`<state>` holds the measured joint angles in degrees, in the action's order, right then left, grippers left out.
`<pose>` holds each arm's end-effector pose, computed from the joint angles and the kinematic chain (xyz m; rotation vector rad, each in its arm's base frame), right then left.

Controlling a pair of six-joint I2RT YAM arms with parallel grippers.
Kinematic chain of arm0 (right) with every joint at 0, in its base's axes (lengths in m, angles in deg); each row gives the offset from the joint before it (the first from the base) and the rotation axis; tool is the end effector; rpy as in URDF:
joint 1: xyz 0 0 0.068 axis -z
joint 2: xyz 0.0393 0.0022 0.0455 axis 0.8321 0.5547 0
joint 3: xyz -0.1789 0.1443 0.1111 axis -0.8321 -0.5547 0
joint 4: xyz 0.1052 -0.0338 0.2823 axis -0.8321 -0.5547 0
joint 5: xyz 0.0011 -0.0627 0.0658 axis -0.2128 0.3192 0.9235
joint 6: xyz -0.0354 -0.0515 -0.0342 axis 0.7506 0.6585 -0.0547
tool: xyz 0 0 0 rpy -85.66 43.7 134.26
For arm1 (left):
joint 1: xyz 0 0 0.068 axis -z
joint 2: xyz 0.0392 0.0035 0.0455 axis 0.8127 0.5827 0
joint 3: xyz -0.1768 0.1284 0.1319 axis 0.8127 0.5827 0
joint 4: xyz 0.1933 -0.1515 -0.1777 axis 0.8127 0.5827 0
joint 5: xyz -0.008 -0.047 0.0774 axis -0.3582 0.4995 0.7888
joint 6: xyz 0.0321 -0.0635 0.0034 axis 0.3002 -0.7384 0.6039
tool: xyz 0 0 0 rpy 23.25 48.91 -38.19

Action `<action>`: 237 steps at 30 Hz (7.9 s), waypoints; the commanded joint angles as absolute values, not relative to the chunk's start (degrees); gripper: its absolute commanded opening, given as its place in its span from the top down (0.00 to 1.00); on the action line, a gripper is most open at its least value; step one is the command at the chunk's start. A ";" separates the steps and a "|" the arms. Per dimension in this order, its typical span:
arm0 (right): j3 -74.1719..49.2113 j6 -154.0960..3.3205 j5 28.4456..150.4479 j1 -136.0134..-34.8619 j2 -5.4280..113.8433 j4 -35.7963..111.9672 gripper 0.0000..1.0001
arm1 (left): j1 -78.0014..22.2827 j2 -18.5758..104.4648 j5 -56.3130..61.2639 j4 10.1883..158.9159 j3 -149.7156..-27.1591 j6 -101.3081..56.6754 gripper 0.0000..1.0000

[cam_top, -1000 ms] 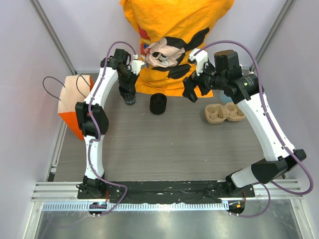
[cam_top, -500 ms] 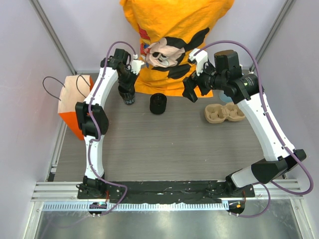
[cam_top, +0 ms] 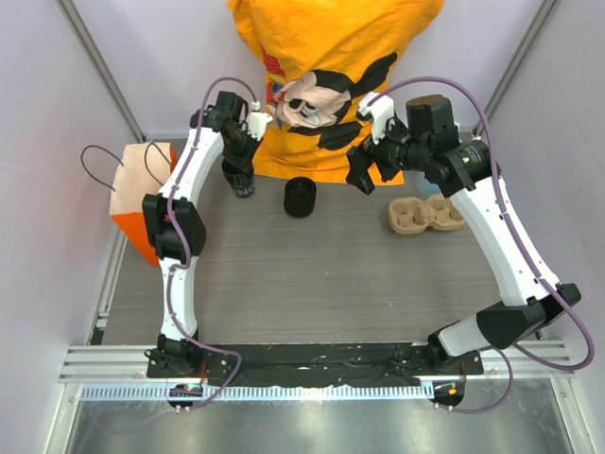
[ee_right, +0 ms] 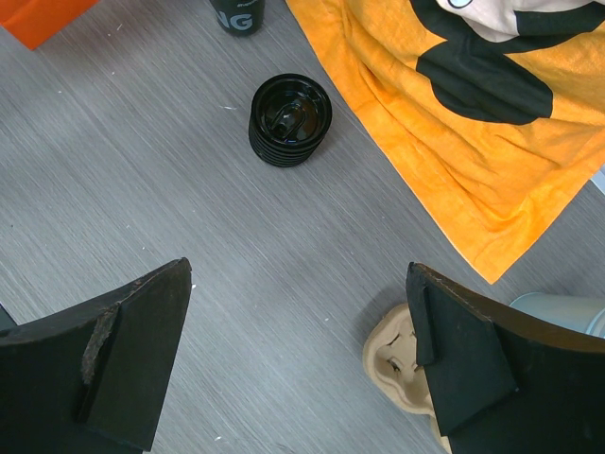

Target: Pack the takeout coffee

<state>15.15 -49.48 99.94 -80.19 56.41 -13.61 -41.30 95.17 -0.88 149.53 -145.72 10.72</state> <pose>0.3145 0.1592 0.4435 -0.9495 1.9040 0.3867 0.5044 -0.1292 0.2622 0.8416 2.4777 -0.2159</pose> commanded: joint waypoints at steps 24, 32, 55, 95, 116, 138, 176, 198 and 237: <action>16.39 -50.20 100.18 -80.04 55.13 -12.56 0.00 | -40.30 86.46 3.62 145.28 -148.37 12.81 1.00; 16.74 -50.38 100.18 -80.04 55.30 -12.47 0.00 | -40.03 84.61 5.20 145.10 -150.56 13.96 1.00; 20.25 -52.14 96.14 -78.29 56.36 -11.94 0.00 | -31.70 71.17 2.03 147.03 -144.87 20.90 1.00; 15.95 -56.27 96.39 -47.52 46.60 -8.69 0.00 | -1.10 79.15 6.25 127.62 -121.03 14.49 1.00; 14.37 -56.62 99.38 -46.91 45.55 -8.52 0.00 | 2.15 83.11 12.40 119.35 -116.64 11.50 1.00; 15.33 -56.88 101.05 -46.91 46.34 -8.87 0.00 | 2.95 81.10 15.04 120.75 -118.21 12.91 0.41; 15.42 -56.88 102.55 -46.82 46.52 -9.57 0.00 | -17.62 95.16 5.99 144.75 -145.29 5.96 0.31; 14.98 -57.06 103.51 -46.91 46.08 -9.66 0.00 | -17.62 98.76 9.42 142.91 -144.41 7.37 0.46; 15.16 -57.32 104.13 -46.91 46.52 -9.83 0.00 | -17.71 100.08 10.30 141.59 -142.92 7.98 0.67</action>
